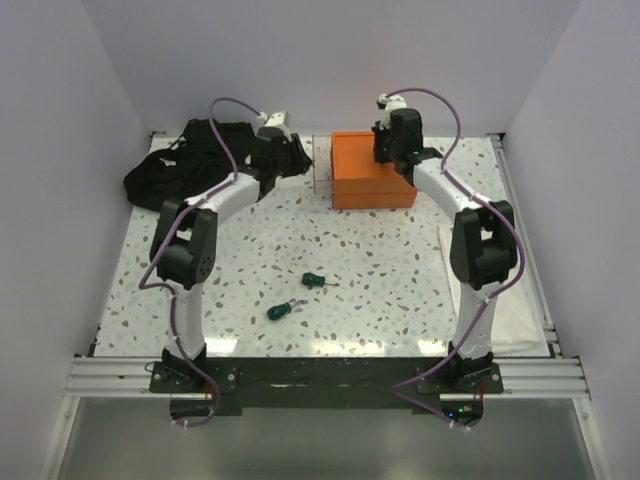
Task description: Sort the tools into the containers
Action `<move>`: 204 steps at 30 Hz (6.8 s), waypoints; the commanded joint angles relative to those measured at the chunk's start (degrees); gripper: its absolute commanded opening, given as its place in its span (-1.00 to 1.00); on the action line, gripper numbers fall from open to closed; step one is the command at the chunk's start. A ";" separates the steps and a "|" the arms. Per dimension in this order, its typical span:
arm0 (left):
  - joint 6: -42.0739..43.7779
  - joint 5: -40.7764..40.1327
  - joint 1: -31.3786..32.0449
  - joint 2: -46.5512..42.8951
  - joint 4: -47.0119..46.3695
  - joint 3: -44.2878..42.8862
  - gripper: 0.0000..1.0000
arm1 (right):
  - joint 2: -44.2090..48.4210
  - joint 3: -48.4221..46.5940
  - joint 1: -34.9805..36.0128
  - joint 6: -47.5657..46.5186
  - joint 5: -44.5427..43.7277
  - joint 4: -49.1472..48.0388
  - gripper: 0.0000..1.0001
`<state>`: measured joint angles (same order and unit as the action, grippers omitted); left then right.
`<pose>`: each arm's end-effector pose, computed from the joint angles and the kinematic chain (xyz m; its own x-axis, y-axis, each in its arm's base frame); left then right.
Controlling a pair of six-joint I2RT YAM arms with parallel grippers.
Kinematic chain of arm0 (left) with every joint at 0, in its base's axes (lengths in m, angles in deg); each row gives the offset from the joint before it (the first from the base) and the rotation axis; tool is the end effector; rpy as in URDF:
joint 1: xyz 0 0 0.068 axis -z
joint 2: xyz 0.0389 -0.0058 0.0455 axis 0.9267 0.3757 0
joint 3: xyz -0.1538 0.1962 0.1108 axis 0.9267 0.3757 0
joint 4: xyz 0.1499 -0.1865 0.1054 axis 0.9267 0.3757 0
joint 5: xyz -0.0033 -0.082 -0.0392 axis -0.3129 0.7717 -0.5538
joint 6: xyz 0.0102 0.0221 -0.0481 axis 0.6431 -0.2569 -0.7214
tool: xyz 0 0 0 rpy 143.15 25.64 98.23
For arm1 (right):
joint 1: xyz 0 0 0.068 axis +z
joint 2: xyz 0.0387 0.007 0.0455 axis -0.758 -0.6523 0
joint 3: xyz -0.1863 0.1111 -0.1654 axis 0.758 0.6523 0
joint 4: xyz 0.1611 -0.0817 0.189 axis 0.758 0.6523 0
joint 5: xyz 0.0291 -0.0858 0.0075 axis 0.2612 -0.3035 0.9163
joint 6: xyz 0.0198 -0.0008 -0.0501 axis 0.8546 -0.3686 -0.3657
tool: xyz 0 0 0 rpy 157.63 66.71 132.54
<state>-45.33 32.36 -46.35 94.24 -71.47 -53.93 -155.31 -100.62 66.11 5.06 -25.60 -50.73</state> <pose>0.4554 -0.1817 0.2297 -0.5468 -0.3357 -0.7670 0.1419 0.8657 -0.4801 0.4651 0.1397 0.2720 -0.4615 -0.0618 -0.8850 -0.2326 0.9711 0.0535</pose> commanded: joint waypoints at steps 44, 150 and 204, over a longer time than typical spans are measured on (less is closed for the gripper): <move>82.60 31.28 12.87 -27.05 20.25 37.92 0.04 | -3.20 2.90 1.11 -1.46 -0.28 10.97 -0.98; 64.57 14.89 15.78 -32.23 39.05 37.06 -0.67 | -9.62 -2.63 0.93 -1.37 0.95 12.46 -0.99; 44.01 7.53 -7.70 -19.05 -2.51 12.60 -1.00 | -3.64 -1.93 0.41 -1.99 0.42 11.76 -0.99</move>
<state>-1.40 38.15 -54.83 75.56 -71.95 -46.28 -157.89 -104.73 66.59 2.79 -25.80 -49.50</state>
